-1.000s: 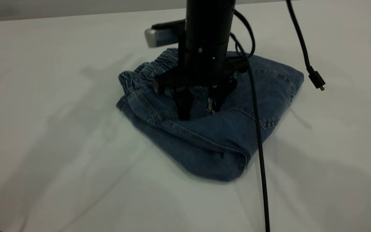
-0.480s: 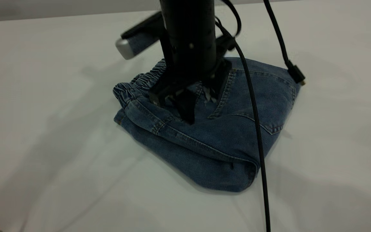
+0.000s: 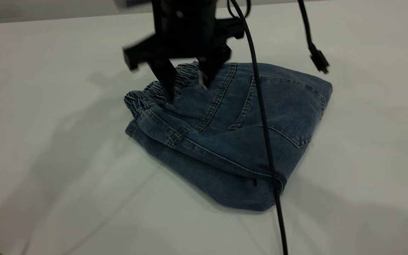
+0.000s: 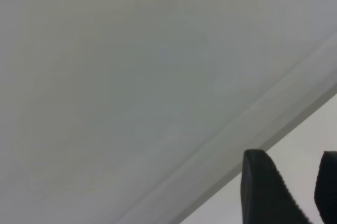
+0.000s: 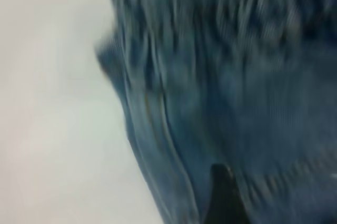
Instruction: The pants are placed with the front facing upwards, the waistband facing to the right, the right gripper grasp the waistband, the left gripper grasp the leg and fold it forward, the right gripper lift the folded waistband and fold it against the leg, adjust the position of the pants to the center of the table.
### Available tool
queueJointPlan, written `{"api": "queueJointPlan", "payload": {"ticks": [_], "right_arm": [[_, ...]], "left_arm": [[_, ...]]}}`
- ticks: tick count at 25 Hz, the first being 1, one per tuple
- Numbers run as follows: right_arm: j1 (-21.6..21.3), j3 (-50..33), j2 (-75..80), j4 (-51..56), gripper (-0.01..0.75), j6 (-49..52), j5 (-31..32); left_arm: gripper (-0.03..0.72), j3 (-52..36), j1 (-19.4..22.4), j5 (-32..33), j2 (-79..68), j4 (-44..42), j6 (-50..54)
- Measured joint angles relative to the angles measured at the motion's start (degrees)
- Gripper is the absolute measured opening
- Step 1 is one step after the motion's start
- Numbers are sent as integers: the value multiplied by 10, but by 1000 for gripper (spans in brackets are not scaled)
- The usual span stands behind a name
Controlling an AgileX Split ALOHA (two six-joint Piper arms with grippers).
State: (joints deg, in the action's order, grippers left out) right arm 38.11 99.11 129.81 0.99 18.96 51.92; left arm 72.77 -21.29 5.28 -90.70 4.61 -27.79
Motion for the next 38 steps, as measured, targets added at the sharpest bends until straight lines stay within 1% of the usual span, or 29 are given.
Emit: {"api": "queueJointPlan", "payload": {"ticks": [3,6,8,10,13,16,22,31,38], "right_arm": [[-20,3,4,15,383,72,-27],[-51,2,20,62,377,137,-31],[-74,2,29,105,377,161,-30],[-84,2,31,137,377,167,-31],[-85,2,37,157,377,174,-29],[-85,2,50,140,375,201,-21],[-85,2,70,141,375,204,-6],[-83,2,72,140,375,152,20],[-83,2,81,146,374,169,6]], "left_arm": [[263,0,0,1,0,0,0],[263,0,0,1,0,0,0],[263,0,0,1,0,0,0],[263,0,0,1,0,0,0],[263,0,0,1,0,1,0],[263,0,0,1,0,1,0],[263,0,0,1,0,1,0],[263,0,0,1,0,1,0],[263,0,0,1,0,1,0]]}}
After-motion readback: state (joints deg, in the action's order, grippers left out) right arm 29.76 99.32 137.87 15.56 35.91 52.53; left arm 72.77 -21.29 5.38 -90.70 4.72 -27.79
